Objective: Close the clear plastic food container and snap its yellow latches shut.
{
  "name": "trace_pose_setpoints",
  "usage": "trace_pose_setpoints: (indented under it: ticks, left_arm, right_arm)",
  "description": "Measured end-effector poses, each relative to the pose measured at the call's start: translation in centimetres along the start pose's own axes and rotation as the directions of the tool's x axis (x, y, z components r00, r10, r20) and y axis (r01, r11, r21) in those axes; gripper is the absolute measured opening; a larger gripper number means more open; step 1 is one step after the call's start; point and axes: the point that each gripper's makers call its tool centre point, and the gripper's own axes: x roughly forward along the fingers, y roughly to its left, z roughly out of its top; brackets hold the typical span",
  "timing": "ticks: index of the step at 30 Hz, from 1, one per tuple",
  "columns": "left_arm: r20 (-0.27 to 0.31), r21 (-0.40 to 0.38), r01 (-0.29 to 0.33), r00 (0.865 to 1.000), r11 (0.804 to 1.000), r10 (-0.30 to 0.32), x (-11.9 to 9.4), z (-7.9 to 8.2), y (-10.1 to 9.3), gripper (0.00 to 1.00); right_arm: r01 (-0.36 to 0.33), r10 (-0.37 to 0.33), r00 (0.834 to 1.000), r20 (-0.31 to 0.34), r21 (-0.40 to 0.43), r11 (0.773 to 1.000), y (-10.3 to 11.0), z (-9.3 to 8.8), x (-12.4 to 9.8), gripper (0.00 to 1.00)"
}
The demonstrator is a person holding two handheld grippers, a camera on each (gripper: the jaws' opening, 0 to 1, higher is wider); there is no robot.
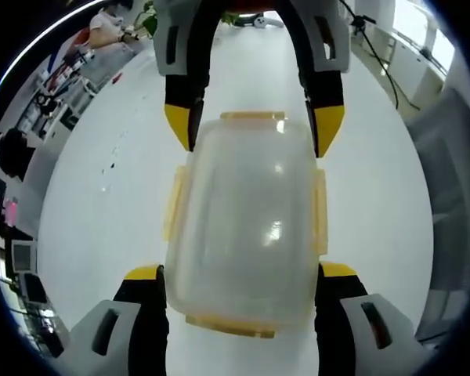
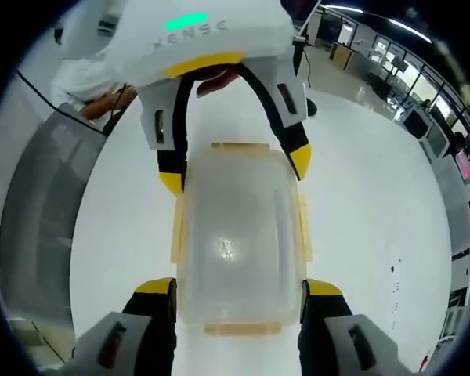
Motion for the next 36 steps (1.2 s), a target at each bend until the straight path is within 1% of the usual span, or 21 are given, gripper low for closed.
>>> trace_pose_setpoints:
  ticks: [4, 12, 25, 28, 30, 31, 36]
  left_arm:
    - [0.006, -0.003, 0.000, 1.000, 1.000, 0.000, 0.1, 0.1, 0.6, 0.75]
    - [0.008, -0.003, 0.002, 1.000, 1.000, -0.002, 0.3, 0.3, 1.1, 0.75]
    - [0.012, -0.001, -0.003, 1.000, 1.000, 0.003, 0.2, 0.4, 1.2, 0.75]
    - [0.015, 0.004, -0.004, 1.000, 1.000, 0.004, 0.2, 0.4, 1.2, 0.75]
    - [0.022, 0.009, -0.006, 1.000, 1.000, 0.006, 0.1, 0.5, 1.3, 0.77]
    - [0.021, 0.008, -0.009, 1.000, 1.000, 0.009, 0.0, 0.4, 1.3, 0.77]
    - [0.028, -0.001, -0.022, 0.999, 1.000, 0.022, -0.6, 0.3, 1.6, 0.78]
  right_arm:
    - [-0.001, 0.001, 1.000, -0.002, -0.002, 1.000, -0.5, -0.1, -0.1, 0.63]
    - [-0.003, 0.003, 1.000, -0.010, -0.006, 1.000, -1.2, -0.2, -0.1, 0.63]
    - [0.004, -0.004, 1.000, -0.014, 0.006, 1.000, -1.3, -0.1, -0.1, 0.63]
    - [0.007, -0.007, 1.000, -0.010, 0.023, 1.000, -1.3, -0.2, -0.3, 0.64]
    - [0.021, -0.021, 1.000, 0.003, 0.025, 0.999, -1.5, 0.0, -0.5, 0.68]
    - [0.022, -0.022, 1.000, 0.002, 0.026, 0.999, -1.5, 0.0, -0.7, 0.68]
    - [0.039, -0.039, 0.999, 0.013, 0.035, 0.999, -1.3, 0.0, -1.3, 0.68]
